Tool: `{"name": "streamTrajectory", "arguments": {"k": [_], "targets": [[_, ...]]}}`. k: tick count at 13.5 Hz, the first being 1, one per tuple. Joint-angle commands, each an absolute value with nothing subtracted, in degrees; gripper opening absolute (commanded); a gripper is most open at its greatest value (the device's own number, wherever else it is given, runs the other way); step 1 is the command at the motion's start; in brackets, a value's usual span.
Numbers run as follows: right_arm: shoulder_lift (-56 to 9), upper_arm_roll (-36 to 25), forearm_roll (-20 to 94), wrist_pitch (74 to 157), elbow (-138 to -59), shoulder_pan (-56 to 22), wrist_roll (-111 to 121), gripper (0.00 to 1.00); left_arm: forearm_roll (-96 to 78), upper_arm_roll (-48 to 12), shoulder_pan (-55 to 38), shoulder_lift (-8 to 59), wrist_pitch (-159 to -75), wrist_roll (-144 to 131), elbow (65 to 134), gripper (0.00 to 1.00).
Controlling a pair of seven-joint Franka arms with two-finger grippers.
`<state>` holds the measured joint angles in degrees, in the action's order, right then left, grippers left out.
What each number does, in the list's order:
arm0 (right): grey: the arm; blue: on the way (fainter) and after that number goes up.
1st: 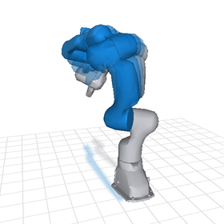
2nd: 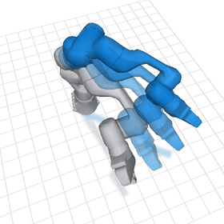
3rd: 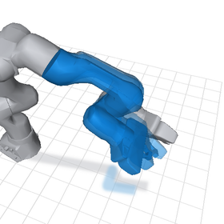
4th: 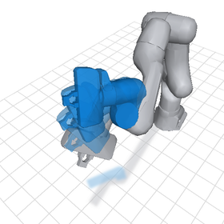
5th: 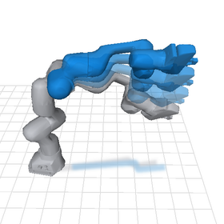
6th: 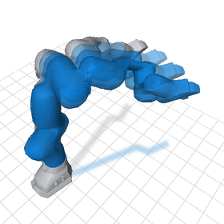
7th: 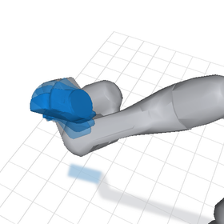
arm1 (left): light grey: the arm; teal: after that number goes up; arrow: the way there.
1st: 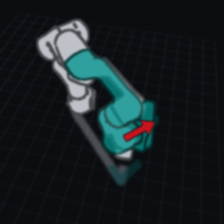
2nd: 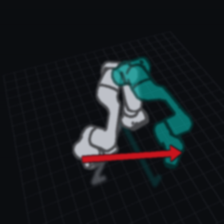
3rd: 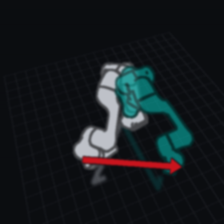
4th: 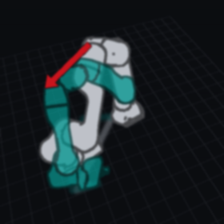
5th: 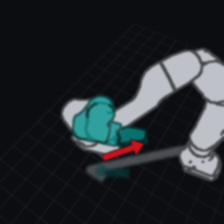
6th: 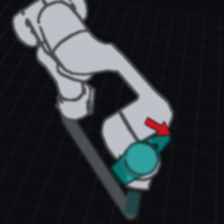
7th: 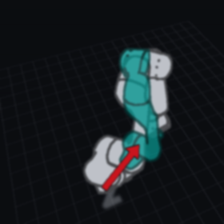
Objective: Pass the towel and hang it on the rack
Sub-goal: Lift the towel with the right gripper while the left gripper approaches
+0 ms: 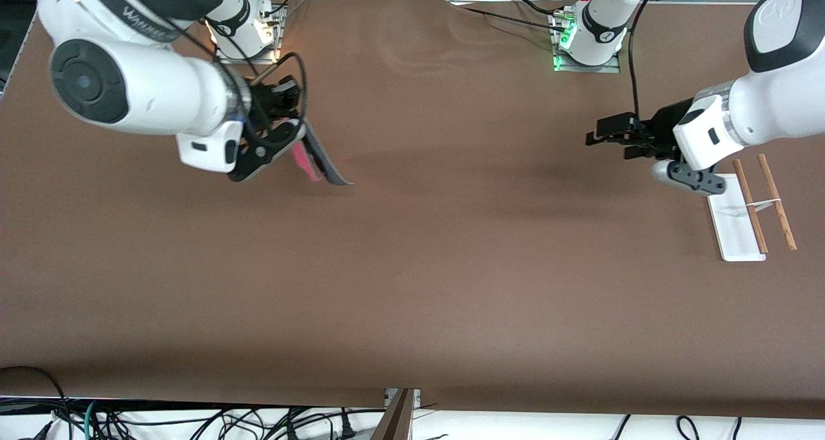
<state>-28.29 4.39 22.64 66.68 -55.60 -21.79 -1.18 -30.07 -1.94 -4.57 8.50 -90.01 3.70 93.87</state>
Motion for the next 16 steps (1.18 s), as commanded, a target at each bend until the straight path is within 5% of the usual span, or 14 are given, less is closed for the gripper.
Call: {"name": "streamTrajectory", "arguments": {"k": [1, 6, 16], "targets": [[-28.56, 8.06, 25.13, 70.12, -53.53, -23.55, -5.27, 0.00, -37.50, -2.29, -5.01, 14.13, -90.17, 11.39, 91.67, 1.00], [-28.56, 16.42, 28.57, 83.91, -53.53, -24.69, -12.29, 0.00, -47.37, -2.37, -8.07, 19.60, -95.78, 44.15, 92.81, 1.00], [-29.71, 16.70, 28.39, 94.75, -53.70, -31.29, -20.57, 0.00, -54.84, -7.81, -11.78, 15.91, -107.57, 76.02, 103.00, 1.00]]}}
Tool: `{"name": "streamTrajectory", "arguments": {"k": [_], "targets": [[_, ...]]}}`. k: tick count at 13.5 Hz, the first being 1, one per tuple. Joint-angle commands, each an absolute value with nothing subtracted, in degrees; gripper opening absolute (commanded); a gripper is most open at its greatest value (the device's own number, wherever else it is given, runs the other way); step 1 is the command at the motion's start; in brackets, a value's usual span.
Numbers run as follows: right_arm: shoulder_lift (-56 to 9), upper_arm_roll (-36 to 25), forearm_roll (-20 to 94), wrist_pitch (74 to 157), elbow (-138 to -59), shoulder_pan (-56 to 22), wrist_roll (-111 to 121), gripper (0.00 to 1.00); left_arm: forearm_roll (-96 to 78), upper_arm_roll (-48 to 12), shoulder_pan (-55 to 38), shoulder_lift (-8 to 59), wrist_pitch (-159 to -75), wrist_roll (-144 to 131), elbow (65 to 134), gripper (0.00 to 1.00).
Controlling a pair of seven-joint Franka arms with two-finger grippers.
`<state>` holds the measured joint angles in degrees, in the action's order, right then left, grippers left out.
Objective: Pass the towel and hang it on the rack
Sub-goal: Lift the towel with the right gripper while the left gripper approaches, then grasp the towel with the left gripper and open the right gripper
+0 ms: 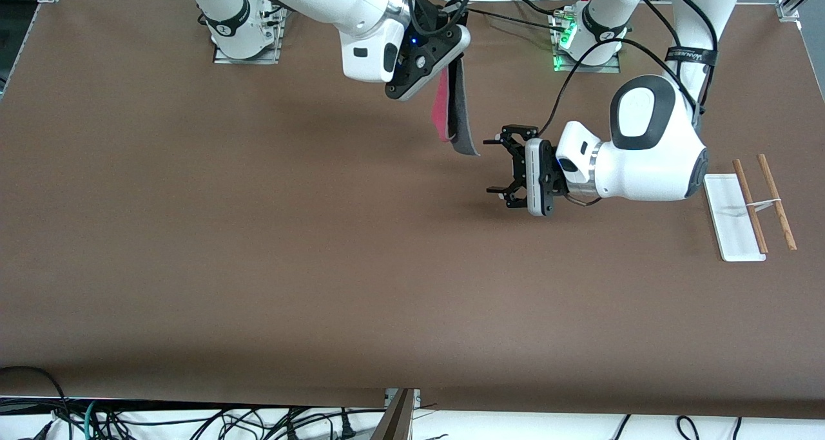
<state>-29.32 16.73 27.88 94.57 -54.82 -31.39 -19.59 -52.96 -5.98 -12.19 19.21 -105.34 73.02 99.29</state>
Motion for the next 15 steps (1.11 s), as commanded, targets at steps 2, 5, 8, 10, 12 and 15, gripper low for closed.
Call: {"name": "streamTrajectory", "arguments": {"k": [2, 5, 8, 10, 12, 15], "targets": [[-29.71, 16.70, 28.48, 94.83, -53.70, -31.29, -20.57, 0.00, -54.93, -8.43, -12.04, 12.76, -108.71, 76.03, 106.77, 1.00], [-29.71, 16.70, 28.48, 95.27, -53.79, -31.29, -20.65, 0.00, -54.93, -9.40, -11.95, 10.64, -108.81, 76.11, 109.50, 0.99], [-29.71, 16.70, 28.56, 95.27, -53.79, -31.29, -20.65, 0.00, -54.93, -9.40, -12.22, 10.98, -110.47, 78.74, 109.51, 0.85], [-29.71, 16.70, 28.56, 95.36, -53.79, -31.29, -20.65, 0.00, -54.93, -9.40, -12.30, 11.34, -111.09, 79.01, 109.51, 0.85], [-29.79, 16.70, 28.48, 95.36, -53.79, -31.29, -20.65, 0.00, -54.93, -9.40, -12.22, 11.51, -111.27, 79.28, 109.25, 0.85], [-29.79, 16.70, 28.48, 95.36, -53.79, -31.29, -20.65, 0.00, -55.20, -9.49, -12.74, 11.77, -113.37, 79.28, 109.42, 0.83]]}}
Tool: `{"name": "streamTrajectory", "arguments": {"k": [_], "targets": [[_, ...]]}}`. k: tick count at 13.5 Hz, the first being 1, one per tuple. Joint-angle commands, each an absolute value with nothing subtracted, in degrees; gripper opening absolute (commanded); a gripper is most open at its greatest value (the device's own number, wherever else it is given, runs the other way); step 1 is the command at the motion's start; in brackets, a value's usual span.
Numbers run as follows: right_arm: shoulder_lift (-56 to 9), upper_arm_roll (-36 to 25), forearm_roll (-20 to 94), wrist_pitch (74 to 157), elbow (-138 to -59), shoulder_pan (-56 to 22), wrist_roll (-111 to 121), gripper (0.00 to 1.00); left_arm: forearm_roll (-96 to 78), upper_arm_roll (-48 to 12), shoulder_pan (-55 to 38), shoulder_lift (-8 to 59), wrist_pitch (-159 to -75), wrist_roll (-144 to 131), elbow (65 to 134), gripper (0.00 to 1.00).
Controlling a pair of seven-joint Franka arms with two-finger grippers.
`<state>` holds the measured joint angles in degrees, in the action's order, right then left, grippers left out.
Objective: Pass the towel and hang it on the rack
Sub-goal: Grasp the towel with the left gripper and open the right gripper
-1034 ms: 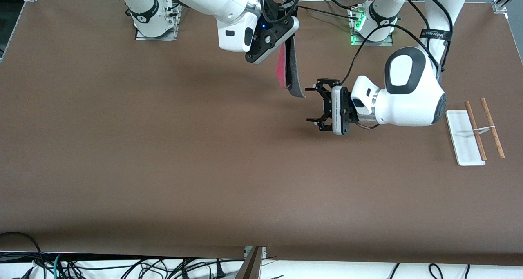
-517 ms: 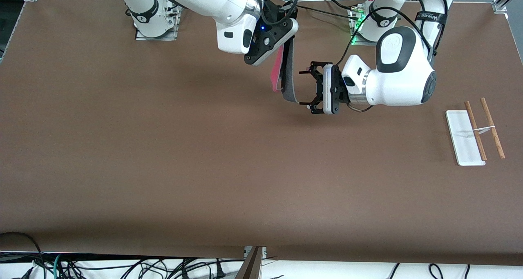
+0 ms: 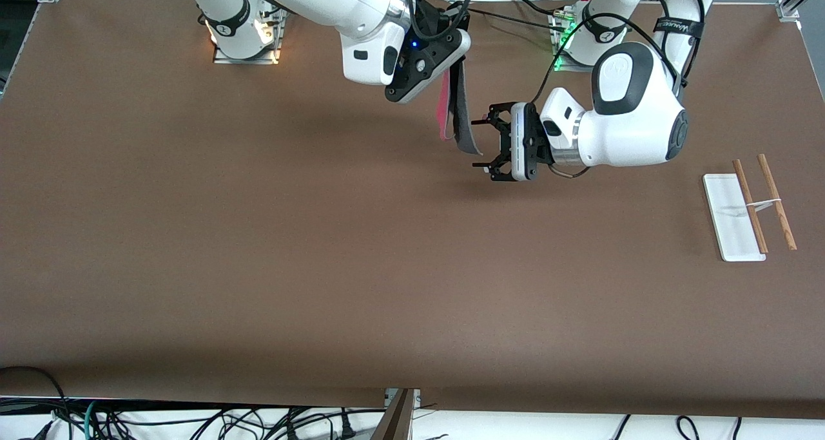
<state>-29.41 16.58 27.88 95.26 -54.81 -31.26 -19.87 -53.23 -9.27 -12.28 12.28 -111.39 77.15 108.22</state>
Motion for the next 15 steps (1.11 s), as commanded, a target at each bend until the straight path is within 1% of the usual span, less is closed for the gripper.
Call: {"name": "streamTrajectory", "arguments": {"k": [1, 2, 3, 4, 5, 6, 13, 14, 15], "targets": [[-29.79, 16.70, 28.56, 95.45, -53.79, -31.29, -20.65, 0.00, -55.20, -9.67, -12.74, 12.13, -113.38, 79.45, 109.42, 0.76], [-29.79, 16.70, 28.56, 95.45, -53.79, -31.29, -20.74, 0.00, -55.20, -9.75, -12.74, 12.22, -113.47, 80.50, 109.42, 0.60], [-29.79, 16.70, 28.56, 95.45, -53.79, -31.29, -20.74, 0.00, -55.20, -9.76, -12.74, 12.39, -113.47, 81.20, 109.51, 0.37], [-29.79, 16.70, 28.56, 95.45, -53.79, -31.29, -20.74, 0.00, -55.20, -9.76, -12.74, 12.48, -113.47, 81.30, 109.60, 0.19], [-29.79, 16.70, 28.65, 95.62, -53.79, -31.29, -21.70, 0.00, -55.20, -9.76, -12.83, 12.48, -113.55, 81.30, 109.60, 0.03], [-29.79, 16.70, 28.74, 96.50, -53.79, -31.38, -23.36, 0.00, -55.20, -9.76, -12.83, 12.48, -113.64, 81.30, 109.51, 0.00], [-30.06, 16.70, 28.74, 96.59, -53.79, -31.29, -23.64, 0.00, -55.20, -9.76, -12.57, 12.39, -113.55, 81.30, 109.51, 0.00], [-30.15, 16.61, 28.65, 96.59, -53.79, -31.20, -23.38, 0.26, -55.20, -9.76, -12.57, 12.39, -113.55, 81.30, 109.42, 0.00], [-30.15, 16.52, 28.57, 96.59, -53.79, -30.94, -23.29, 0.88, -55.20, -9.76, -12.57, 12.39, -113.55, 81.30, 109.42, 0.00]]}}
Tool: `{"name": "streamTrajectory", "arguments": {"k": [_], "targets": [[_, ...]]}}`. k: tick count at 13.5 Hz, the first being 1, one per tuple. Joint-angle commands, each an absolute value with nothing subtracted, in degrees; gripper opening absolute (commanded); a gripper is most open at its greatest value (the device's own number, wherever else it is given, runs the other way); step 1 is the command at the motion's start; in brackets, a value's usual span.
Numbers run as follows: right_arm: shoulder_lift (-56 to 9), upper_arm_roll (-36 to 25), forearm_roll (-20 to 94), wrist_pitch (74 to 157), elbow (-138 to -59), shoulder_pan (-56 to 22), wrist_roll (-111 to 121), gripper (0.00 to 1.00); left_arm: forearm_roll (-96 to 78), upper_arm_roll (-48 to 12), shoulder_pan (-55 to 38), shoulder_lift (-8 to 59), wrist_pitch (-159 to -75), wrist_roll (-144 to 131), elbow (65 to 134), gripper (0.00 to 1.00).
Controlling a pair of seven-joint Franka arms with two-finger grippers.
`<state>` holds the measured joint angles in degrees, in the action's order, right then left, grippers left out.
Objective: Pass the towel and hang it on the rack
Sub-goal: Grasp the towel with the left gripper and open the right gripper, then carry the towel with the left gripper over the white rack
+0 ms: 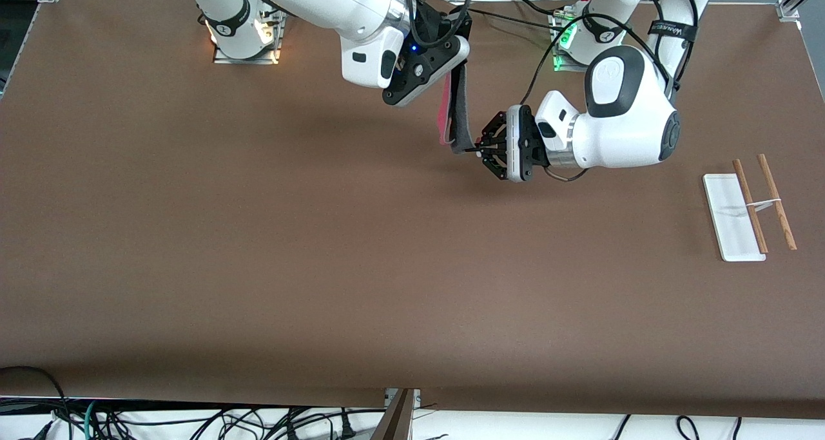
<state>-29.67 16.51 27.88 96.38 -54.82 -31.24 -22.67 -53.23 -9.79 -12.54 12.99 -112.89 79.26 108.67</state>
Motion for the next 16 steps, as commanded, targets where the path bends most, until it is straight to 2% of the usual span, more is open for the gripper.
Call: {"name": "streamTrajectory", "arguments": {"k": [1, 5, 8, 10, 12, 15, 16], "targets": [[-30.15, 16.44, 28.56, 96.24, -53.79, -30.68, -22.94, 1.00, -55.20, -9.76, -12.57, 12.39, -113.55, 81.30, 109.42, 0.00], [-29.62, 16.17, 28.04, 93.35, -53.88, -25.51, -22.33, 1.00, -54.93, -9.76, -12.31, 12.04, -113.29, 81.30, 109.34, 0.00], [-29.44, 16.08, 25.76, 84.93, -53.88, -17.00, -13.13, 1.00, -54.06, -9.41, -10.73, 11.87, -111.81, 81.21, 108.64, 0.00], [-28.14, 12.25, 24.44, 81.23, -55.27, -13.81, -8.20, 1.00, -50.73, -9.23, -8.19, 11.87, -109.00, 81.04, 106.97, 0.00], [-24.72, 7.05, 18.85, 76.83, -57.64, -13.80, -5.02, 1.00, -43.72, -9.14, -4.07, 12.04, -103.22, 80.77, 103.38, 0.00], [-14.88, 5.10, 1.28, 79.69, -69.39, -13.54, -1.59, 1.00, -34.92, -9.23, 4.80, 12.48, -94.51, 80.95, 99.06, 0.00], [-11.98, 4.23, -0.42, 80.59, -72.30, -13.01, -1.41, 1.00, -32.72, -9.23, 8.14, 12.57, -90.31, 80.77, 97.49, 0.00]]}}
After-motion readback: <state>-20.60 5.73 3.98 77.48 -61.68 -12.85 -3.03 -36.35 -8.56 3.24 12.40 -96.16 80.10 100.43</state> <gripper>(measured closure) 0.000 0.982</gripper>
